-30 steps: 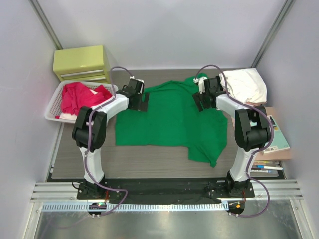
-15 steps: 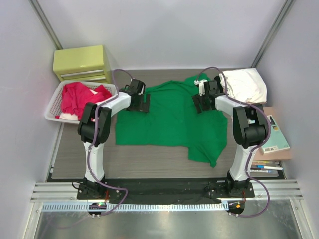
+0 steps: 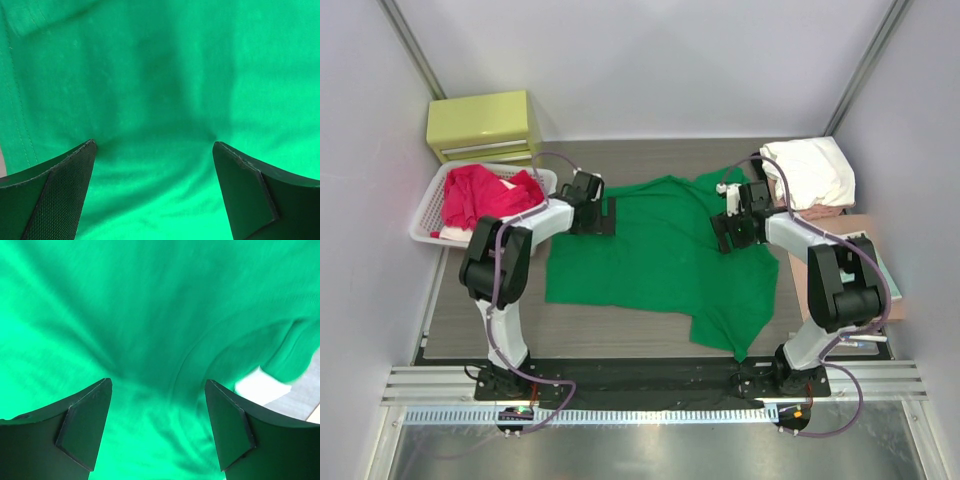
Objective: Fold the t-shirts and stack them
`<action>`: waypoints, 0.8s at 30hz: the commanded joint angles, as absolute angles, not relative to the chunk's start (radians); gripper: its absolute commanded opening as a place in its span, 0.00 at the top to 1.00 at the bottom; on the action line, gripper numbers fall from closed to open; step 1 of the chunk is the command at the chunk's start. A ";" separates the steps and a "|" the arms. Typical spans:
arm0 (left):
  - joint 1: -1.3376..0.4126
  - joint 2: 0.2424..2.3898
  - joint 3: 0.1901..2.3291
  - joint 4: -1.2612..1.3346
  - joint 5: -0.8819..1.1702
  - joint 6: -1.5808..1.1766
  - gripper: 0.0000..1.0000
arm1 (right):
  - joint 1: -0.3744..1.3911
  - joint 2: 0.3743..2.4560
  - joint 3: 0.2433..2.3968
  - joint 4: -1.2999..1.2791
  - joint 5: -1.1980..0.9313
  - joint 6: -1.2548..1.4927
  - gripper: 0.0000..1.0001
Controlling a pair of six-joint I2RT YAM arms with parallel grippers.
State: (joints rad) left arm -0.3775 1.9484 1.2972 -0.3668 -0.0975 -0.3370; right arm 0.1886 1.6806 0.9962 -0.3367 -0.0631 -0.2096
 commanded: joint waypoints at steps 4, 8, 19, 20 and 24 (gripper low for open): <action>-0.417 1.740 1.079 -0.290 -0.020 -0.407 0.00 | 0.192 1.494 0.940 -0.406 -0.132 -0.169 0.18; -0.423 1.660 1.033 -0.262 -0.032 -0.403 0.00 | 0.192 1.428 0.927 -0.426 -0.135 -0.169 0.18; -0.445 1.661 1.124 -0.232 -0.196 -0.175 0.00 | 0.192 1.243 0.874 -0.466 -0.132 -0.179 0.16; -0.446 1.699 1.147 -0.235 -0.222 -0.157 0.00 | 0.192 1.224 0.870 -0.460 -0.126 -0.181 0.16; -0.445 1.822 1.244 -0.219 -0.333 -0.089 0.00 | 0.192 1.183 0.853 -0.457 -0.107 -0.189 0.16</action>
